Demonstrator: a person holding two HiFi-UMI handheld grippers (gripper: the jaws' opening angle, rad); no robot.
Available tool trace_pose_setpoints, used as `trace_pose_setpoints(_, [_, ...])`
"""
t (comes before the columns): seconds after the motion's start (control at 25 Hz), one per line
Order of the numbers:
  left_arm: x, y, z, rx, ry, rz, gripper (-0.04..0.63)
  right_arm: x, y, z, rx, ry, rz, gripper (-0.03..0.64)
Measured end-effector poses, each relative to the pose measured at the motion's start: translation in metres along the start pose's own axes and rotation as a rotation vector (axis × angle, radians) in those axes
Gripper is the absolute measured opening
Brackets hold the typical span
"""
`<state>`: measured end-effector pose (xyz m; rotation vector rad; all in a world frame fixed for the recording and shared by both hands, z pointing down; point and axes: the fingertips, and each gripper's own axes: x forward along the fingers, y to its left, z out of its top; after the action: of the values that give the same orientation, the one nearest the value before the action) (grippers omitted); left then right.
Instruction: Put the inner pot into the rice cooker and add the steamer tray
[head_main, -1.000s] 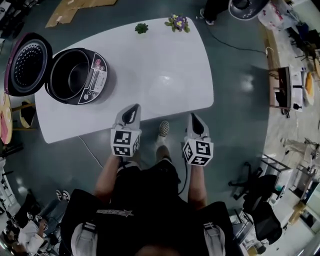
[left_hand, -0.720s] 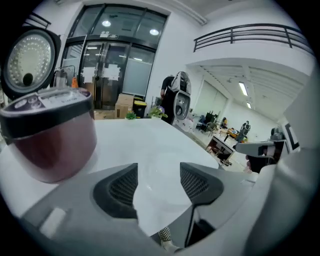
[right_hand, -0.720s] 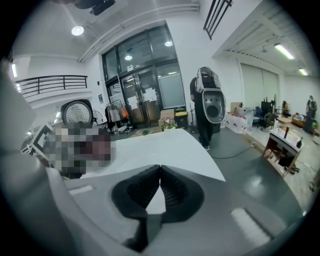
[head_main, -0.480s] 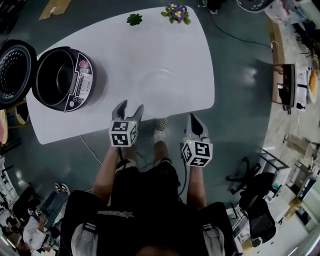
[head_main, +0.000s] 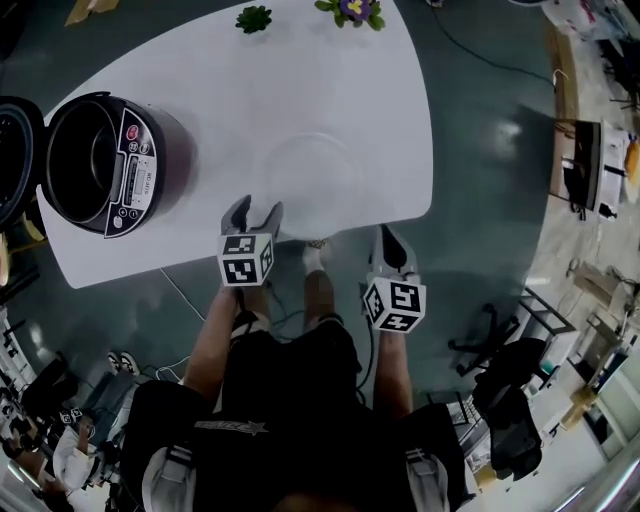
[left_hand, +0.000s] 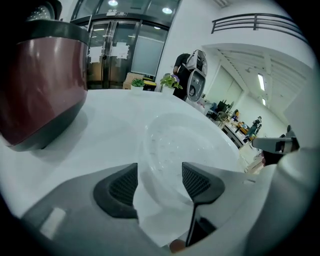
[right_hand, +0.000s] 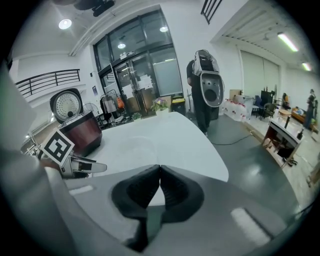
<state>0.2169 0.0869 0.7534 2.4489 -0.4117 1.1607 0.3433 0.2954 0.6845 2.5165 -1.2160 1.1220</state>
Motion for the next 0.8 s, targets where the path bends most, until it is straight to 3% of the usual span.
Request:
trace_pose_setpoints(0.32, [0.010, -0.001, -0.005, 0.019, 0.045, 0.039, 0.157, 0.008, -0.011, -0.005, 0.002, 0.026, -0.005, 0.006])
trace_pose_setpoints(0.48, [0.009, 0.006, -0.004, 0.003, 0.056, 0.082, 0.023, 0.007, -0.012, -0.003, 0.001, 0.027, 0.003, 0.006])
trace_pose_setpoints(0.8, [0.010, 0.006, -0.004, -0.029, 0.053, 0.079, 0.018, 0.006, -0.018, -0.005, 0.005, 0.027, 0.000, 0.006])
